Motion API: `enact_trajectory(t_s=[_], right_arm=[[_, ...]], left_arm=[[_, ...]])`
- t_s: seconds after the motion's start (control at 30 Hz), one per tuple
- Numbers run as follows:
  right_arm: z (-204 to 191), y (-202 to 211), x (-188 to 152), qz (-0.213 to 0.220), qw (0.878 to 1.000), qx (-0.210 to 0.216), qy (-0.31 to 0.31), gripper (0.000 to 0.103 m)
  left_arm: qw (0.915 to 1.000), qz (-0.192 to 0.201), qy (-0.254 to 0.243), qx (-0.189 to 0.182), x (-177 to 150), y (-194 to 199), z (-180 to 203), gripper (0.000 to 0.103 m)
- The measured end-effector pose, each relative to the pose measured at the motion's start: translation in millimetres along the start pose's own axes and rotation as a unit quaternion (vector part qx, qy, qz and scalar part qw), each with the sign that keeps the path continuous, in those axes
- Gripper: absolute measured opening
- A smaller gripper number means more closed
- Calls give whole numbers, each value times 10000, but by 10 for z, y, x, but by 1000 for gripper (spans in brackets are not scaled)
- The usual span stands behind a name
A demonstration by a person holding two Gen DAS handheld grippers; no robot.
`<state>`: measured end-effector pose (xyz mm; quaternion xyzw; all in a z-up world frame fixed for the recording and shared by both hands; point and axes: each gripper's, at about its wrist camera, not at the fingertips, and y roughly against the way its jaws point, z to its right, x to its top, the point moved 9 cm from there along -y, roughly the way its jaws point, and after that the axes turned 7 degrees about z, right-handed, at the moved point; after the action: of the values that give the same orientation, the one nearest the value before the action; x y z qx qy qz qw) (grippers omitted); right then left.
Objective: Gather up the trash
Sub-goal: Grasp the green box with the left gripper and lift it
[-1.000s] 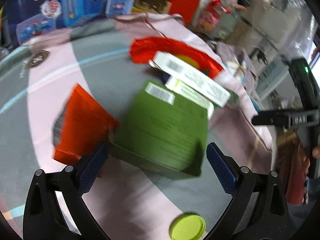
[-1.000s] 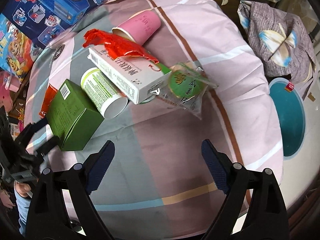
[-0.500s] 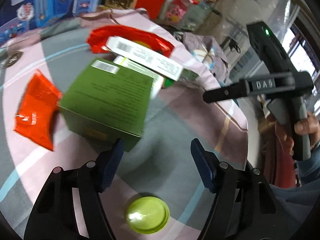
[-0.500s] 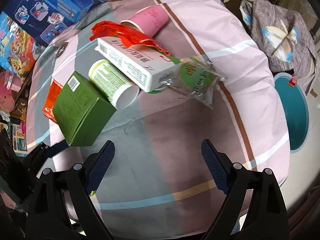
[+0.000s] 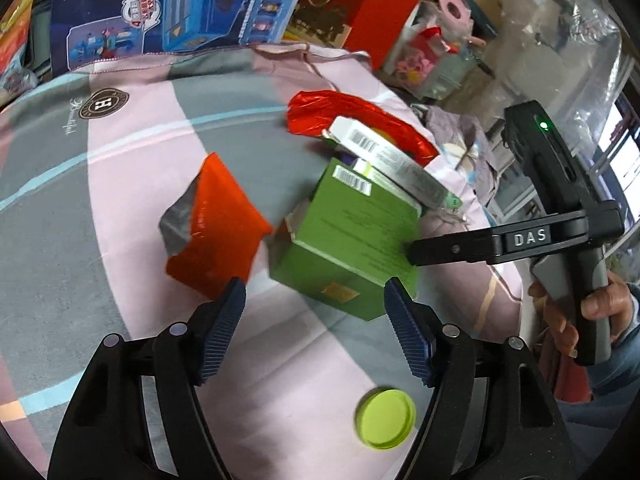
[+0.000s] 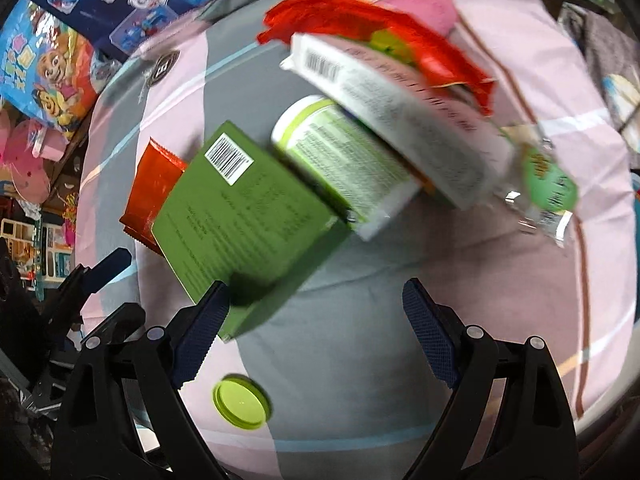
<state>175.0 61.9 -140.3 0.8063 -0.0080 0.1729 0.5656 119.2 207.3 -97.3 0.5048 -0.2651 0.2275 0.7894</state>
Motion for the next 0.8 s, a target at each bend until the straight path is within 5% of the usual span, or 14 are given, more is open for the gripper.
enact_trajectory(t_s=[0.2, 0.5, 0.67, 0.8], right_arm=[[170, 13, 65, 77, 9991, -260, 318, 92], [673, 124, 156, 84, 9988, -437, -189, 92], [800, 230, 190, 219, 9988, -324, -306, 92], [869, 294, 188, 309, 9986, -319, -286, 92]], left_arm=[[9999, -43, -113, -103, 125, -107, 25, 82], [9958, -464, -470, -628, 189, -620, 395, 80], [9888, -647, -827, -1058, 29, -606, 727, 39], [9833, -843, -886, -1348, -80, -613, 933, 38]])
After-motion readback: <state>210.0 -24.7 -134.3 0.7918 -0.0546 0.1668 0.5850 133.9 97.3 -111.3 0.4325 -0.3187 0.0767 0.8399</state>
